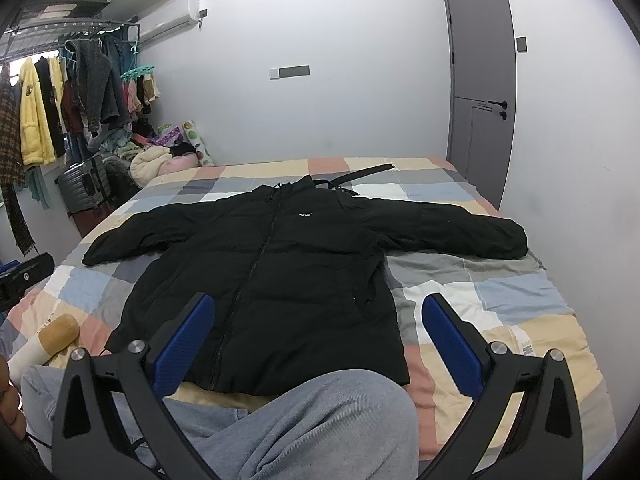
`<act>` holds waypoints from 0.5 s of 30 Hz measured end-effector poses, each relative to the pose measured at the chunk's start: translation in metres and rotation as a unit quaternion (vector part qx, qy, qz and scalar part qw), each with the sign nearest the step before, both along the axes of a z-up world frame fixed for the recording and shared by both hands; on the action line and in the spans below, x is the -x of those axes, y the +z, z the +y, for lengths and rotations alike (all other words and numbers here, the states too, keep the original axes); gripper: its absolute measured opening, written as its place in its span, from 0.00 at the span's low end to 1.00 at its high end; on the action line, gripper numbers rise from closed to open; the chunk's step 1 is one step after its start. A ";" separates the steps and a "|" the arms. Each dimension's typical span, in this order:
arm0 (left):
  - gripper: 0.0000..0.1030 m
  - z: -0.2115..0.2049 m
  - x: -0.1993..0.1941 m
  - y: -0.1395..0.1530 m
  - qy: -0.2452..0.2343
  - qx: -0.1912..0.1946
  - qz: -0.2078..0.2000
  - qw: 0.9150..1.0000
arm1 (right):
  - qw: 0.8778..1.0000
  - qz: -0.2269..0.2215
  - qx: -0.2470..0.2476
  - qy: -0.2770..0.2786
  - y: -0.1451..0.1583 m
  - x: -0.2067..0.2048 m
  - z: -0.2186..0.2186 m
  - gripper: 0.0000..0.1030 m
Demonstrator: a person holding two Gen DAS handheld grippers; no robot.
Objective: Fold large clothes
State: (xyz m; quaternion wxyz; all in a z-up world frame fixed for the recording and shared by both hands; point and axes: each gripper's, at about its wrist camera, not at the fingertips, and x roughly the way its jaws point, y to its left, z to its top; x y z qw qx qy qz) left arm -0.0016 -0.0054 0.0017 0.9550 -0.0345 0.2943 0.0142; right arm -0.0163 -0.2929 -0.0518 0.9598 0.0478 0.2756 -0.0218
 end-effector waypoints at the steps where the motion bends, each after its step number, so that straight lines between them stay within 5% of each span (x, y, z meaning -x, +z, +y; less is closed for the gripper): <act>1: 1.00 0.000 0.000 0.000 0.000 0.000 0.000 1.000 | 1.000 -0.001 -0.001 0.000 0.000 0.000 0.000 1.00; 15: 1.00 0.001 0.000 -0.003 -0.002 0.001 0.001 1.000 | 1.000 -0.001 -0.002 0.004 -0.001 -0.002 0.002 1.00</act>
